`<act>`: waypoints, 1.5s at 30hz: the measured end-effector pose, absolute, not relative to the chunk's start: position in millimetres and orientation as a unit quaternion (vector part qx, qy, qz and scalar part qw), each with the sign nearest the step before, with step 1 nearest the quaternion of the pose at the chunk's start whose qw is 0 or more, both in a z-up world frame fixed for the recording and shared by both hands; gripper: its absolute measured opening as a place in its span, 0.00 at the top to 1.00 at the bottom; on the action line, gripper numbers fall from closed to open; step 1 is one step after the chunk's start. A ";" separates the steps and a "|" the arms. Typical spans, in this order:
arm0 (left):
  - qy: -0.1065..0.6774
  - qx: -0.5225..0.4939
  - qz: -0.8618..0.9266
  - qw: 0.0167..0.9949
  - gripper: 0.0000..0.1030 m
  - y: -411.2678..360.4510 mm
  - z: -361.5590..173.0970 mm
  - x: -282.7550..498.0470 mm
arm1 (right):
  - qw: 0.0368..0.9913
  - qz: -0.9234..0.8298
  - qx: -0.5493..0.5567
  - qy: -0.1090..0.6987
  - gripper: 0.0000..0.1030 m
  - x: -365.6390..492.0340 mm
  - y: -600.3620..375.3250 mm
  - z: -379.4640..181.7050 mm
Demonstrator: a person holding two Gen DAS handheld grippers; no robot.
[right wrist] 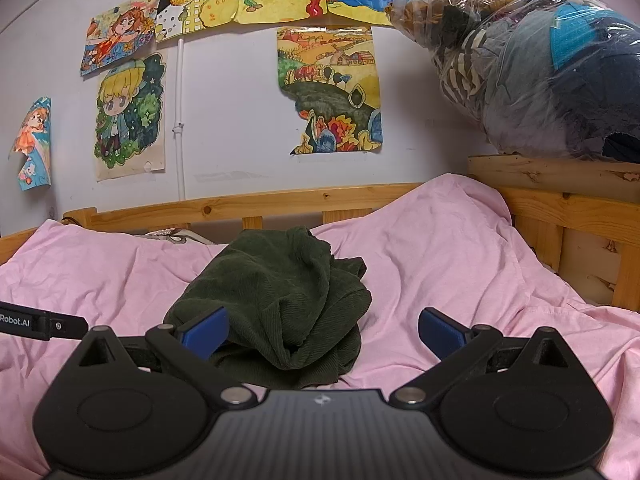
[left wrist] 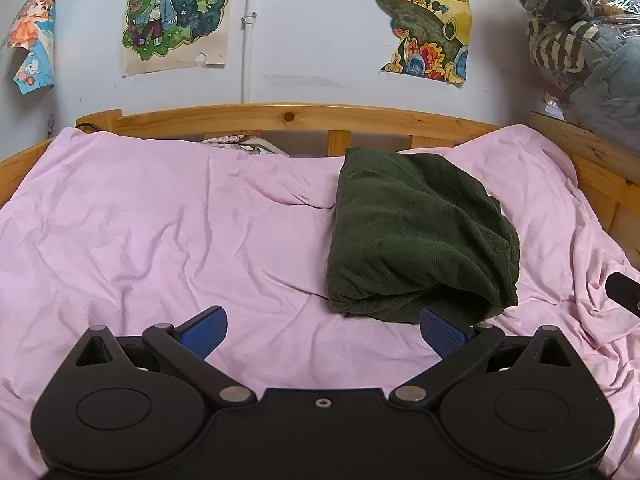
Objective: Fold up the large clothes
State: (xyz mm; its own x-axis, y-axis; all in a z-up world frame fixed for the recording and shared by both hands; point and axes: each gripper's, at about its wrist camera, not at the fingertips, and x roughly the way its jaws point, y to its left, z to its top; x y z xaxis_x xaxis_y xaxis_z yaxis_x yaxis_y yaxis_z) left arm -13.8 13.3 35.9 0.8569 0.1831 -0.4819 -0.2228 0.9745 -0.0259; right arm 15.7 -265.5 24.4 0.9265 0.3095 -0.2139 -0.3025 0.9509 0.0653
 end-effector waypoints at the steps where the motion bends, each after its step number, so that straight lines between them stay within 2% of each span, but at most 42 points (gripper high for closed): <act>1: 0.246 -0.040 0.106 0.963 0.01 13.1 35.8 -13.9 | 0.981 0.156 0.015 0.112 0.00 15.7 -265.6 24.3; 45: 0.256 -0.050 0.103 0.960 0.01 12.8 34.5 -15.2 | 0.982 0.150 0.022 0.114 0.00 18.3 -268.7 22.4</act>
State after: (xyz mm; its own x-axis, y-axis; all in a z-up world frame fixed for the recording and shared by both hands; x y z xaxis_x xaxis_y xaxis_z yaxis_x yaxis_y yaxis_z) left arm -15.2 12.8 34.5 0.8482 0.1713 -0.5013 -0.2226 0.9739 -0.0439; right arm 18.3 -268.7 22.4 0.9288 0.2996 -0.2180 -0.2896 0.9540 0.0772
